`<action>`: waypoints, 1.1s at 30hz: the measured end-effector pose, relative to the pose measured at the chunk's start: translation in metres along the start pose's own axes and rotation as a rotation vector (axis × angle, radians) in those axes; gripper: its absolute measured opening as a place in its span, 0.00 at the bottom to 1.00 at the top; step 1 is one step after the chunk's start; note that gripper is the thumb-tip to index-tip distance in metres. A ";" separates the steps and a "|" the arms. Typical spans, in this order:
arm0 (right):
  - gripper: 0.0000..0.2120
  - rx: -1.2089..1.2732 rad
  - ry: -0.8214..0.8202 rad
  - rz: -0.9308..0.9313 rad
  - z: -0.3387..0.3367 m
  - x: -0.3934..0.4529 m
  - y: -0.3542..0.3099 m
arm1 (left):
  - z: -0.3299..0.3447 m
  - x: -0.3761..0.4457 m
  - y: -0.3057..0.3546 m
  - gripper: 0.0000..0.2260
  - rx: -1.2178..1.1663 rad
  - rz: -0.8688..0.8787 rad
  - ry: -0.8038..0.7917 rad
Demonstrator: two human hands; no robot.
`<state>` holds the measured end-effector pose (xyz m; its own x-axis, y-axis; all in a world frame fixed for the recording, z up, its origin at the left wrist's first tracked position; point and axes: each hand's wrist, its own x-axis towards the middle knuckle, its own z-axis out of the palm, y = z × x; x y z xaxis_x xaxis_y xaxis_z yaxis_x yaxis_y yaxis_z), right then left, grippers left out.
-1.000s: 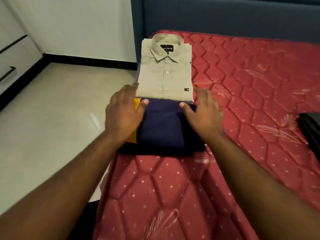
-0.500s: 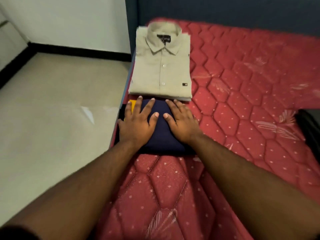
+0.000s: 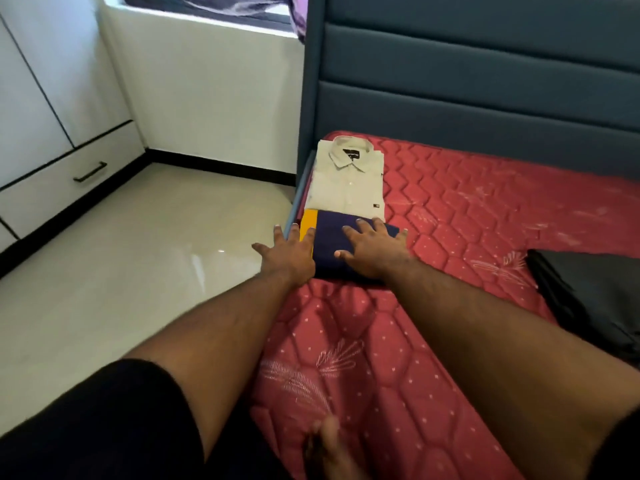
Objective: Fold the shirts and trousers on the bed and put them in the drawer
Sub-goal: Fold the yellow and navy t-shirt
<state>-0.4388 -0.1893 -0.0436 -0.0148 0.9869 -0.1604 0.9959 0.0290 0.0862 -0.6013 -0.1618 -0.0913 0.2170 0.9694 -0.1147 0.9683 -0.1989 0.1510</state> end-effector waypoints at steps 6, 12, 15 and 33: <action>0.29 -0.070 0.027 -0.062 0.032 0.056 -0.023 | 0.037 0.055 -0.015 0.32 0.007 0.036 -0.037; 0.24 -0.014 0.197 -0.120 0.052 0.168 -0.044 | 0.053 0.138 -0.052 0.35 -0.164 0.171 0.007; 0.34 0.015 0.093 -0.103 0.070 0.192 -0.038 | 0.066 0.151 -0.068 0.40 -0.262 0.177 -0.132; 0.22 0.158 -0.279 -0.511 -0.263 0.165 -0.330 | -0.280 0.015 -0.280 0.36 -0.244 -0.570 -0.231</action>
<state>-0.7931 0.0057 0.1601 -0.4922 0.7747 -0.3968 0.8704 0.4434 -0.2140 -0.9036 -0.0514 0.1400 -0.2738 0.8520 -0.4463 0.8895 0.4009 0.2195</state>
